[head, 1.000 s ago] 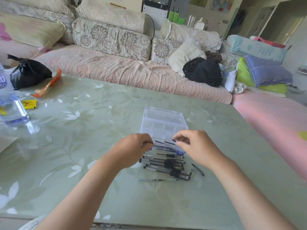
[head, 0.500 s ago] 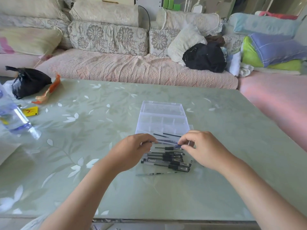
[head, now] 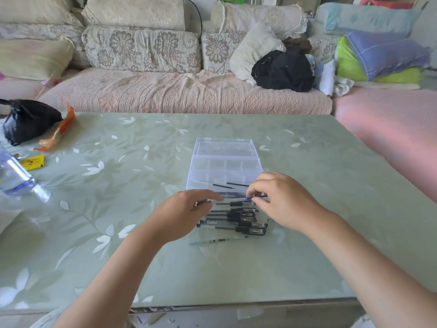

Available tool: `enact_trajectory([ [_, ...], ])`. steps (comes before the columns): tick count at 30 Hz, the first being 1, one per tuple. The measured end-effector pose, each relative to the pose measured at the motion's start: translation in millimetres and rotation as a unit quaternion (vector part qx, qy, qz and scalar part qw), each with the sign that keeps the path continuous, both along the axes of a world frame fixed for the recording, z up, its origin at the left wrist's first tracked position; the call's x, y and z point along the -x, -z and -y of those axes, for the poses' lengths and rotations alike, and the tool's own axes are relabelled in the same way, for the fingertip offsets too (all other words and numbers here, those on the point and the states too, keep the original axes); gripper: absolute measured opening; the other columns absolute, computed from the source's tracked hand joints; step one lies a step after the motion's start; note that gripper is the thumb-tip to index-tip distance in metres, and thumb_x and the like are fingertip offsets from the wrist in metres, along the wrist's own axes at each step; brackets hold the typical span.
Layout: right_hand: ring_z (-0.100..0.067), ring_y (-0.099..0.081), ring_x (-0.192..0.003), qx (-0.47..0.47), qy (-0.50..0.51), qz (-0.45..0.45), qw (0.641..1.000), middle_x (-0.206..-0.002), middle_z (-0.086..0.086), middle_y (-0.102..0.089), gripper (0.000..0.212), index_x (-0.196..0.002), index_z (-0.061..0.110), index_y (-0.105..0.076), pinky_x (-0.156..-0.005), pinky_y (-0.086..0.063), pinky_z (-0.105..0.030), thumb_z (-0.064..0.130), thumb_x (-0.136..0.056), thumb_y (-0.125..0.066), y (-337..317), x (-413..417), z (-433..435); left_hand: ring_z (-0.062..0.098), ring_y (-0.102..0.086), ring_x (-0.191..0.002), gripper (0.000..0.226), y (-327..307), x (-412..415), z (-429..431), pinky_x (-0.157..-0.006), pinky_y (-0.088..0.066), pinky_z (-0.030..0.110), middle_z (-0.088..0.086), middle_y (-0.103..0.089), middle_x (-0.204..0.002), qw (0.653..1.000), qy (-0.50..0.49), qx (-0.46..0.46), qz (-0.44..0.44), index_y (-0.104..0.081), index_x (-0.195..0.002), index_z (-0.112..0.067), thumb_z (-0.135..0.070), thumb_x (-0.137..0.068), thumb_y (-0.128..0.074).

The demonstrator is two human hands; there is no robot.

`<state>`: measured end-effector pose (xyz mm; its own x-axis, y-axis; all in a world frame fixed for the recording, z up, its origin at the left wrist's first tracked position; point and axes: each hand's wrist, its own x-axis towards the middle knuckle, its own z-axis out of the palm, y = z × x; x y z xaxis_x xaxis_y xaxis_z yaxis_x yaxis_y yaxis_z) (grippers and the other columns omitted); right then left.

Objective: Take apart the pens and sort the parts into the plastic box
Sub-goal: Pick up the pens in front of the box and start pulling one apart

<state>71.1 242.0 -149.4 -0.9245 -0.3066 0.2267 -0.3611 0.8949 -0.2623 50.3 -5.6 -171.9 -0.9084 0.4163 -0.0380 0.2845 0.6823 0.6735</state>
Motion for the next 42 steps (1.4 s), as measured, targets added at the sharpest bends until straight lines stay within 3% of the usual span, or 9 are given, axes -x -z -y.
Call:
enact_trajectory([
  [5,-0.005,-0.051,-0.080,0.056,-0.012,0.007,0.998,-0.082,0.012,-0.060,0.012,-0.084,0.028,-0.071,-0.073,-0.039,-0.020,0.017,-0.082,-0.069,1,-3,9,0.004,-0.053,-0.062,0.025,-1,-2,-10,-0.064,-0.046,0.026,-0.020,-0.060,-0.073,0.999,0.025,0.020,0.005,-0.059,-0.104,-0.053,-0.032,-0.098,-0.046],
  [9,-0.001,-0.048,-0.080,0.065,0.012,0.016,0.998,-0.085,0.018,-0.061,0.013,-0.087,0.035,-0.068,-0.078,-0.038,-0.022,0.030,-0.077,-0.075,0,-2,4,0.013,-0.059,-0.072,0.019,-5,0,-13,-0.069,-0.051,0.034,-0.020,-0.061,-0.079,1.000,0.017,0.019,0.002,-0.056,-0.101,-0.048,-0.033,-0.097,-0.046],
  [12,0.003,-0.050,-0.080,0.080,0.037,0.021,0.996,-0.084,0.020,-0.062,0.007,-0.082,0.034,-0.068,-0.078,-0.040,-0.024,0.033,-0.078,-0.073,-1,-3,-2,0.015,-0.057,-0.069,0.019,-5,-1,-14,-0.067,-0.051,0.035,-0.024,-0.060,-0.079,1.000,0.023,0.016,-0.002,-0.055,-0.102,-0.048,-0.033,-0.097,-0.045],
  [18,-0.005,-0.057,-0.082,0.145,0.027,0.060,0.987,-0.083,0.014,-0.065,0.005,-0.077,0.033,-0.070,-0.078,-0.049,-0.031,0.031,-0.080,-0.074,1,-13,4,0.012,-0.051,-0.066,0.026,0,-7,-28,-0.069,-0.048,0.032,-0.021,-0.061,-0.084,0.998,0.045,-0.031,0.006,-0.056,-0.108,-0.053,-0.029,-0.097,-0.049],
  [24,-0.011,-0.060,-0.077,0.178,0.052,0.093,0.978,-0.085,0.019,-0.067,0.010,-0.083,0.033,-0.068,-0.076,-0.053,-0.033,0.037,-0.077,-0.075,1,-14,-6,0.016,-0.053,-0.067,0.019,6,-8,-34,-0.071,-0.049,0.035,-0.024,-0.059,-0.082,0.998,0.044,-0.037,0.001,-0.055,-0.103,-0.044,-0.027,-0.097,-0.050],
  [28,-0.012,-0.060,-0.075,0.178,0.045,0.098,0.978,-0.084,0.015,-0.066,0.006,-0.077,0.032,-0.068,-0.076,-0.053,-0.038,0.035,-0.078,-0.073,5,-17,-5,0.012,-0.047,-0.060,0.025,8,-11,-38,-0.062,-0.044,0.030,-0.022,-0.057,-0.081,0.997,0.055,-0.056,0.017,-0.054,-0.107,-0.047,-0.025,-0.097,-0.050],
  [34,-0.005,-0.060,-0.079,0.211,0.072,0.121,0.967,-0.090,0.019,-0.068,0.021,-0.102,0.036,-0.069,-0.077,-0.047,-0.018,0.037,-0.081,-0.073,-1,-13,-23,0.008,-0.047,-0.058,0.036,9,-12,-42,-0.060,-0.045,0.029,-0.021,-0.056,-0.081,0.997,0.041,-0.063,0.019,-0.050,-0.116,-0.054,-0.023,-0.098,-0.048],
  [39,0.002,-0.057,-0.074,0.127,0.122,0.134,0.975,-0.087,0.022,-0.066,0.014,-0.097,0.036,-0.071,-0.071,-0.043,-0.019,0.027,-0.087,-0.066,7,-8,-49,0.009,-0.047,-0.060,0.033,11,-13,-42,-0.067,-0.051,0.033,-0.022,-0.058,-0.082,0.998,0.022,-0.050,0.024,-0.056,-0.105,-0.057,-0.027,-0.098,-0.047],
  [42,0.008,-0.053,-0.071,0.063,0.108,0.158,0.980,-0.087,0.022,-0.065,0.016,-0.097,0.037,-0.071,-0.068,-0.038,-0.017,0.027,-0.087,-0.064,11,-10,-47,0.010,-0.046,-0.055,0.028,14,-13,-41,-0.061,-0.048,0.031,-0.024,-0.057,-0.080,0.998,0.025,-0.055,0.029,-0.056,-0.100,-0.052,-0.025,-0.098,-0.048],
])
